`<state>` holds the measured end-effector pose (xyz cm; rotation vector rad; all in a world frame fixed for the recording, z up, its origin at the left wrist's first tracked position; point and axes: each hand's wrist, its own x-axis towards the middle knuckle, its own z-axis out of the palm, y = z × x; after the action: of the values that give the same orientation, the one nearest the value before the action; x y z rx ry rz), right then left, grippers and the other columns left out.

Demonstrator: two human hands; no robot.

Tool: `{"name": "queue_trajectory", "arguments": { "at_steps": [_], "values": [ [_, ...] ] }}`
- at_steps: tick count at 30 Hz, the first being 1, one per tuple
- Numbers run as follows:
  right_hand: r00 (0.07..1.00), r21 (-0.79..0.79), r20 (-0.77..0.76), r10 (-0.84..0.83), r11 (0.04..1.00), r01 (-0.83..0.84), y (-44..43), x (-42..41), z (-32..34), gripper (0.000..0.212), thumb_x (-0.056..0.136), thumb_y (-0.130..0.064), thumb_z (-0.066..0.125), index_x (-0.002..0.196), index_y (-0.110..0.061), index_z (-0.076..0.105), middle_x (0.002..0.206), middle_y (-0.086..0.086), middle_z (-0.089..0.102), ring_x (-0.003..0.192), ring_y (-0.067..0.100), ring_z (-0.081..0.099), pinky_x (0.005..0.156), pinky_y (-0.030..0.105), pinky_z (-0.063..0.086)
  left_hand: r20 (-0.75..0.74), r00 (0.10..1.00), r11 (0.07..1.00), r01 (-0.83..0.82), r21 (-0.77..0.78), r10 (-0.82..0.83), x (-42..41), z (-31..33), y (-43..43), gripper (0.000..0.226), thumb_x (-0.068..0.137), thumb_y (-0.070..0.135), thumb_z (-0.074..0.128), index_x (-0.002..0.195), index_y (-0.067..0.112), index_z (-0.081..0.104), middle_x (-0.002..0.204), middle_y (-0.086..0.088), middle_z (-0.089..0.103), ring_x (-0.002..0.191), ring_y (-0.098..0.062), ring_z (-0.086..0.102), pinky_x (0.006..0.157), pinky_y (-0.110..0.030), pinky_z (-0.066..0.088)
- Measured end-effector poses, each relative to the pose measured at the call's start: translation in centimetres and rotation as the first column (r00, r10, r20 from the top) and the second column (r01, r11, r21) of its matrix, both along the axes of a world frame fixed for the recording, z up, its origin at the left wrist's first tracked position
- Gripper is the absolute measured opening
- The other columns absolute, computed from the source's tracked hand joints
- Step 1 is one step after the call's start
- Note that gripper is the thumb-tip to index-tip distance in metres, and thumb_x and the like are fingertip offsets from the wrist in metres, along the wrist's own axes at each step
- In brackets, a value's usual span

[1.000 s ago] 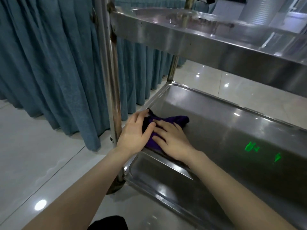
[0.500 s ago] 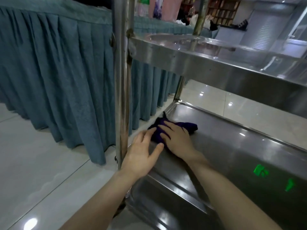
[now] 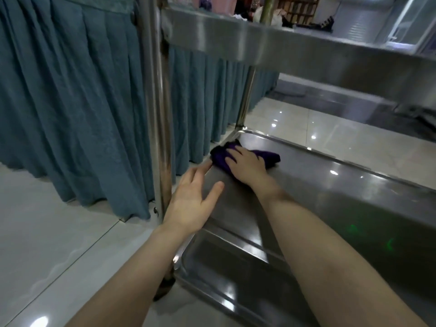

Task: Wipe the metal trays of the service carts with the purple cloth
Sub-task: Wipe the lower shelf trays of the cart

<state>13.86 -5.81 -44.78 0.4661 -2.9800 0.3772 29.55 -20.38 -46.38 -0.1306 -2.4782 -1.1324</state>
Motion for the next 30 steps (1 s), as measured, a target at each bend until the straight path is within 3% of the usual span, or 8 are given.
{"name": "queue_trajectory", "arguments": {
  "at_steps": [2, 6, 9, 12, 15, 17, 25, 30],
  "values": [
    [0.998, -0.011, -0.002, 0.07, 0.998, -0.07, -1.1, 1.5, -0.3, 0.045, 0.1, -0.046, 0.032, 0.144, -0.036, 0.039, 0.156, -0.008, 0.029, 0.14, 0.022, 0.031, 0.113, 0.05, 0.02, -0.004, 1.0, 1.0, 0.002, 0.019, -0.002, -0.1, 0.2, 0.0, 0.06, 0.093, 0.06, 0.037, 0.146, 0.033, 0.029, 0.139, 0.006, 0.04, 0.125, -0.013, 0.045, 0.106, -0.04, 0.04],
    [0.894, -0.036, -0.086, 0.44, 0.895, -0.444, 0.0, 10.3, -0.4, 0.045, 0.095, -0.045, 0.034, 0.134, -0.032, 0.053, 0.145, -0.007, 0.045, 0.128, 0.021, 0.043, 0.103, 0.046, 0.034, -0.021, 1.0, 0.999, -0.002, 0.039, 0.003, 0.5, 0.9, 0.1, 0.058, 0.095, 0.053, 0.032, 0.146, 0.026, 0.032, 0.138, 0.0, 0.044, 0.13, -0.015, 0.041, 0.11, -0.038, 0.034],
    [0.836, -0.048, -0.095, 0.54, 0.836, -0.546, 2.0, 14.6, -0.9, 0.047, 0.096, -0.048, 0.031, 0.131, -0.03, 0.057, 0.143, -0.005, 0.049, 0.125, 0.021, 0.046, 0.102, 0.042, 0.034, -0.008, 1.0, 0.999, -0.007, 0.045, 0.007, 0.7, 1.1, 0.2, 0.051, 0.1, 0.045, 0.032, 0.146, 0.025, 0.033, 0.139, -0.002, 0.044, 0.13, -0.016, 0.04, 0.11, -0.04, 0.034],
    [0.887, -0.007, -0.048, 0.459, 0.888, -0.46, 3.2, 12.2, -0.6, 0.049, 0.098, -0.05, 0.032, 0.14, -0.031, 0.048, 0.151, -0.005, 0.04, 0.134, 0.02, 0.04, 0.11, 0.041, 0.03, 0.037, 0.999, 1.0, 0.014, 0.024, -0.015, 0.6, 1.1, 0.0, 0.051, 0.099, 0.044, 0.033, 0.145, 0.024, 0.035, 0.142, -0.006, 0.044, 0.134, -0.017, 0.036, 0.113, -0.038, 0.029],
    [0.997, -0.034, -0.021, 0.07, 0.997, -0.071, 4.1, 6.7, -0.1, 0.043, 0.101, -0.043, 0.035, 0.142, -0.032, 0.044, 0.153, -0.005, 0.035, 0.138, 0.022, 0.035, 0.114, 0.046, 0.024, 0.069, 0.997, 0.997, 0.038, -0.069, -0.033, 0.6, 0.8, -0.3, 0.052, 0.098, 0.048, 0.033, 0.145, 0.027, 0.035, 0.145, -0.005, 0.043, 0.138, -0.019, 0.031, 0.114, -0.037, 0.026],
    [0.992, -0.05, -0.011, -0.123, 0.991, 0.123, 4.3, 5.0, 0.1, 0.043, 0.101, -0.043, 0.032, 0.142, -0.032, 0.043, 0.153, -0.004, 0.034, 0.138, 0.025, 0.033, 0.112, 0.049, 0.019, 0.069, 0.997, 0.989, 0.047, -0.14, -0.037, 0.6, 0.7, -0.3, 0.051, 0.099, 0.049, 0.032, 0.145, 0.028, 0.035, 0.145, -0.004, 0.042, 0.138, -0.019, 0.031, 0.113, -0.038, 0.027],
    [0.976, -0.08, -0.068, 0.208, 0.974, -0.214, 9.0, 21.0, -1.5, 0.05, 0.097, -0.056, 0.024, 0.14, -0.04, 0.044, 0.152, -0.011, 0.037, 0.136, 0.016, 0.036, 0.113, 0.045, 0.022, 0.109, 0.994, 0.912, 0.039, -0.409, 0.007, 0.5, 0.8, 0.4, 0.063, 0.09, 0.063, 0.016, 0.143, 0.034, 0.034, 0.147, -0.004, 0.041, 0.139, -0.023, 0.031, 0.112, -0.047, 0.029],
    [1.0, 0.034, -0.002, -0.023, 0.999, 0.023, 13.0, 15.4, -0.3, 0.047, 0.101, -0.048, 0.03, 0.146, -0.036, 0.035, 0.157, -0.007, 0.026, 0.141, 0.02, 0.029, 0.115, 0.043, 0.022, 0.134, 0.991, 0.807, 0.068, -0.587, 0.014, 0.3, 0.6, 0.6, 0.059, 0.092, 0.061, 0.025, 0.144, 0.033, 0.034, 0.152, 0.001, 0.035, 0.143, -0.022, 0.022, 0.115, -0.046, 0.024]
  ]
}}
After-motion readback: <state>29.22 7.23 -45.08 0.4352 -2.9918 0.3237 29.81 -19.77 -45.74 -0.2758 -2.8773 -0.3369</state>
